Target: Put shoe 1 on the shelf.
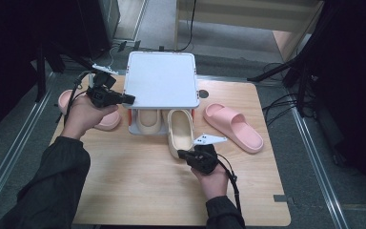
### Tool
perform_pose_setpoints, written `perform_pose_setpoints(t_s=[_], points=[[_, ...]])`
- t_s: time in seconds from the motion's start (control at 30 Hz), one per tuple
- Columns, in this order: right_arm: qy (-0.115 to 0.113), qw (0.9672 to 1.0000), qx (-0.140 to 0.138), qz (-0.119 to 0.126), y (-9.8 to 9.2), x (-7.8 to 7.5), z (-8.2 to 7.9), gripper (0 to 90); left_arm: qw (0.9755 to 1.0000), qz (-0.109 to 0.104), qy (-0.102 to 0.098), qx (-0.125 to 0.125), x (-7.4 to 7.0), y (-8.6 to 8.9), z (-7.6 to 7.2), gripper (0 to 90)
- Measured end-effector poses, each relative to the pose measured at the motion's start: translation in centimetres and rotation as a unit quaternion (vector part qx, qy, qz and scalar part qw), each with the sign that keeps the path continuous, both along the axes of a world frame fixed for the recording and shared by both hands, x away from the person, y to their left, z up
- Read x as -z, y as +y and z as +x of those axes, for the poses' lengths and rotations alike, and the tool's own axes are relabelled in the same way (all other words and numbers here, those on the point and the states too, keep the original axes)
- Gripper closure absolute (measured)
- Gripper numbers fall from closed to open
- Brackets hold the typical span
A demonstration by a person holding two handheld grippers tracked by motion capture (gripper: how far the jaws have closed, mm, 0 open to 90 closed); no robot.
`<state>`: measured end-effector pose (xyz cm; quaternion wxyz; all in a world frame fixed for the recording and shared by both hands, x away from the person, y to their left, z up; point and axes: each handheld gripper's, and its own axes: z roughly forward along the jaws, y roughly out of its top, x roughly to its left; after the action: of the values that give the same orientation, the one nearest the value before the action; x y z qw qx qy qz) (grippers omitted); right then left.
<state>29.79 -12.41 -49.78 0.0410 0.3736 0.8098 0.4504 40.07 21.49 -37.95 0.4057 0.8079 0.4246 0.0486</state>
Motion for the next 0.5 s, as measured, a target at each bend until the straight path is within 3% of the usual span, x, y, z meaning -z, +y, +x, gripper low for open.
perform_pose_setpoints(t_s=[0.17,0.33,0.5], points=[[-0.006,0.9999,-0.008,-0.008,-1.0,0.2,-0.1,90.0,1.0,0.001,0.0,0.0,0.0,0.0,0.0,89.7],[0.011,0.9996,0.0,-0.027,-1.4,1.1,0.4,90.0,1.0,0.0,0.004,0.0,0.0,0.0,0.1,89.7],[0.017,0.9997,0.005,-0.016,-0.8,1.2,1.7,90.0,1.0,0.001,0.003,-0.001,-0.1,0.0,0.0,89.7]])
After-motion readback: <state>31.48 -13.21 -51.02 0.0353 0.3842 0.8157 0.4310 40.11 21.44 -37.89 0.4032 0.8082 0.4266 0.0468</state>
